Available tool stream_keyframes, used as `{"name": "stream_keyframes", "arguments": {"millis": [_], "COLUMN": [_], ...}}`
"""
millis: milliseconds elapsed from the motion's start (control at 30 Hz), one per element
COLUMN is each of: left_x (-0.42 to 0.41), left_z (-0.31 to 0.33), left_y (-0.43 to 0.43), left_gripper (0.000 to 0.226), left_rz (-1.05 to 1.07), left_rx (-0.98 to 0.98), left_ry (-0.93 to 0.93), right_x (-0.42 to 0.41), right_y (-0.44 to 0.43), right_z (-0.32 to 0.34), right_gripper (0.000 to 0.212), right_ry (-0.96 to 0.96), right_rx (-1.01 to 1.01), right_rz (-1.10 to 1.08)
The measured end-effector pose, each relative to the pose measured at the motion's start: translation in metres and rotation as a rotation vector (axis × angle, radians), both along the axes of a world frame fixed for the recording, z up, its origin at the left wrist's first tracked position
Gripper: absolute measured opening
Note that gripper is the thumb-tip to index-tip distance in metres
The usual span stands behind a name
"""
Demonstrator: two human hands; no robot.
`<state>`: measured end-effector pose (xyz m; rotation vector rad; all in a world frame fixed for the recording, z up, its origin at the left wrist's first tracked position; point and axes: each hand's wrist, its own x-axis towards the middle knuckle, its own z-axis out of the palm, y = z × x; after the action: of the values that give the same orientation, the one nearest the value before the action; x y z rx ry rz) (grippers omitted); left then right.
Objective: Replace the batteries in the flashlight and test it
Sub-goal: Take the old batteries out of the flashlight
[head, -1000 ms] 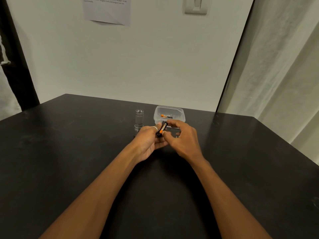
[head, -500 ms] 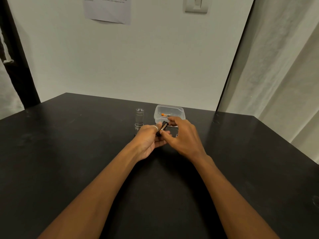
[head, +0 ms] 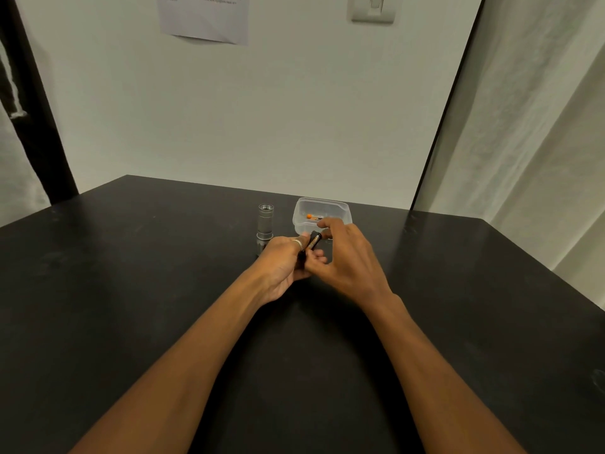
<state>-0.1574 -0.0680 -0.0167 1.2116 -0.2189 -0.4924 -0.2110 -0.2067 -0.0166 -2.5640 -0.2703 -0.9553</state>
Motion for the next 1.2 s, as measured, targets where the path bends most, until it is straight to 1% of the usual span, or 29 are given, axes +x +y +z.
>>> {"name": "stream_keyframes", "arguments": {"millis": [167, 300, 433, 533, 667, 700, 733, 833, 900, 967, 1000, 1067, 1133, 1200], "left_x": [0.002, 0.001, -0.001, -0.001, -0.002, -0.002, -0.003, -0.005, -0.005, -0.005, -0.005, -0.005, -0.005, -0.005], "left_z": [-0.002, -0.001, 0.001, 0.002, 0.003, 0.004, 0.005, 0.007, 0.008, 0.009, 0.01, 0.011, 0.011, 0.011], "left_y": [0.001, 0.001, 0.0, 0.001, 0.001, 0.001, 0.001, 0.001, 0.001, 0.0, 0.0, 0.0, 0.0, 0.0], "left_gripper": [0.034, 0.032, 0.032, 0.036, 0.035, 0.035, 0.034, 0.037, 0.039, 0.039, 0.039, 0.039, 0.039, 0.039], "left_rz": [-0.005, 0.019, 0.027, 0.023, 0.045, 0.053, 0.06, 0.066, 0.065, 0.06, 0.057, 0.055, 0.057, 0.06], "left_rx": [0.015, 0.012, -0.015, -0.033, -0.046, -0.051, -0.057, -0.066, -0.063, -0.065, -0.065, -0.056, -0.046, -0.039], "left_ry": [-0.027, -0.035, -0.033, -0.035, 0.007, 0.02, 0.034, 0.076, 0.097, 0.106, 0.107, 0.11, 0.117, 0.119], "right_x": [0.001, 0.0, -0.001, -0.001, 0.0, 0.002, 0.004, 0.01, 0.011, 0.008, 0.006, 0.002, 0.001, 0.002], "right_y": [0.0, 0.0, 0.001, 0.0, 0.004, 0.006, 0.006, 0.002, -0.007, -0.022, -0.03, -0.046, -0.057, -0.065], "right_z": [0.001, 0.002, -0.002, -0.002, -0.005, -0.005, -0.004, 0.005, 0.011, 0.015, 0.015, 0.013, 0.008, 0.001], "right_gripper": [0.041, 0.028, 0.033, 0.037, 0.027, 0.023, 0.019, 0.011, 0.009, 0.009, 0.009, 0.009, 0.013, 0.019], "right_ry": [-0.034, -0.051, -0.043, -0.013, -0.085, -0.09, -0.095, -0.115, -0.085, -0.069, -0.066, -0.049, -0.006, 0.066], "right_rx": [-0.029, -0.132, -0.142, -0.131, -0.078, -0.022, 0.076, 0.489, 0.77, 0.979, 1.033, 1.041, 0.968, 0.847], "right_rz": [0.012, 0.035, 0.092, 0.111, 0.103, 0.118, 0.13, 0.087, 0.059, 0.036, -0.002, -0.131, -0.274, -0.395]}}
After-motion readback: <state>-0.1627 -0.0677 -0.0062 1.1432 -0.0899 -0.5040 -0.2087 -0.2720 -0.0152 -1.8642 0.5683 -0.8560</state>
